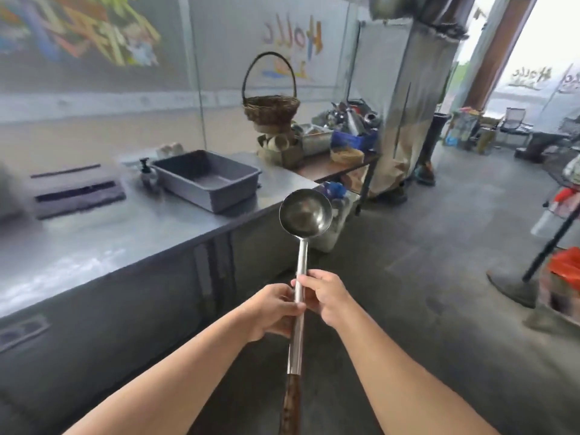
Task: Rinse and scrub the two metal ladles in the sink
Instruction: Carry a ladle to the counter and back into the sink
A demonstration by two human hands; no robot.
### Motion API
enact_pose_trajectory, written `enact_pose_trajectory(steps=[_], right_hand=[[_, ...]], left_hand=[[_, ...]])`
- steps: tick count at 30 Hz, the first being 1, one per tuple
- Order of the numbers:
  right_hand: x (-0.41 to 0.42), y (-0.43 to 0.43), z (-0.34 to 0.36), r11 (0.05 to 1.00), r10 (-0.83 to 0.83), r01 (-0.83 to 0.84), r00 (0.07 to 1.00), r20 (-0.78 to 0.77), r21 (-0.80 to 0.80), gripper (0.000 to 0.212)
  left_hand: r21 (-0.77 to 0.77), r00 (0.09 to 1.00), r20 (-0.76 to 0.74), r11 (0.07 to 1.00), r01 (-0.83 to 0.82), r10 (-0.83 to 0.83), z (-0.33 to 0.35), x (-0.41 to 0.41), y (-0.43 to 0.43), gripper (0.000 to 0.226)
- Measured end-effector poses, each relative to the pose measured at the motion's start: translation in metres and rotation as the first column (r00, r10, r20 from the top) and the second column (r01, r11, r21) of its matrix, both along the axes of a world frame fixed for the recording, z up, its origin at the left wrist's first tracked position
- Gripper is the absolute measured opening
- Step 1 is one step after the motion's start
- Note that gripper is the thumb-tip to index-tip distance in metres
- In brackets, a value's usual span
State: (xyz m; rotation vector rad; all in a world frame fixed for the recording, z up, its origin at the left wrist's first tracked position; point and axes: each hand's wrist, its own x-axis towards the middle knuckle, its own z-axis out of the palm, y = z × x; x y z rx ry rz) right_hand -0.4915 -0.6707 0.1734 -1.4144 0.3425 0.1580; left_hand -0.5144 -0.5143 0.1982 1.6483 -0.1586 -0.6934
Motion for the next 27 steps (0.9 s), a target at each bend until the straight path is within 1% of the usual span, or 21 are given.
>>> enact_pose_trajectory(steps=[4, 7, 11, 14, 17, 21, 24, 27], right_hand=[[0.069, 0.097, 0.005, 0.979, 0.204, -0.204, 0.979, 0.000, 0.009, 0.009], [0.110, 0.160, 0.003, 0.941, 0.338, -0.337, 0.941, -0.003, -0.037, 0.014], [0.167, 0.228, -0.008, 0.884, 0.465, -0.465, 0.885, -0.019, -0.051, 0.017], [0.218, 0.266, -0.020, 0.827, 0.556, -0.556, 0.831, -0.028, -0.085, 0.017], [0.276, 0.297, -0.030, 0.787, 0.608, -0.609, 0.792, -0.042, -0.098, 0.019], [0.367, 0.338, -0.036, 0.724, 0.679, -0.680, 0.732, -0.060, -0.115, 0.028], [0.420, 0.365, -0.040, 0.682, 0.714, -0.715, 0.696, -0.068, -0.155, 0.023], [0.457, 0.395, -0.049, 0.675, 0.711, -0.717, 0.695, -0.105, -0.173, 0.020]], left_hand=[[0.047, 0.983, 0.020, 0.982, -0.184, 0.184, 0.004, 0.044, 0.093, 0.016], [0.101, 0.944, 0.060, 0.939, -0.330, 0.325, -0.001, 0.070, 0.146, 0.018], [0.084, 0.878, 0.064, 0.874, -0.478, 0.474, -0.016, 0.108, 0.198, 0.020], [0.088, 0.831, 0.045, 0.827, -0.556, 0.554, -0.030, 0.151, 0.231, 0.022], [0.101, 0.795, 0.028, 0.789, -0.606, 0.606, -0.045, 0.204, 0.257, 0.025], [0.139, 0.733, 0.051, 0.722, -0.678, 0.678, -0.054, 0.287, 0.293, 0.027], [0.146, 0.703, 0.040, 0.692, -0.707, 0.710, -0.059, 0.335, 0.315, 0.026], [0.158, 0.664, 0.001, 0.655, -0.739, 0.748, -0.067, 0.370, 0.335, 0.026]])
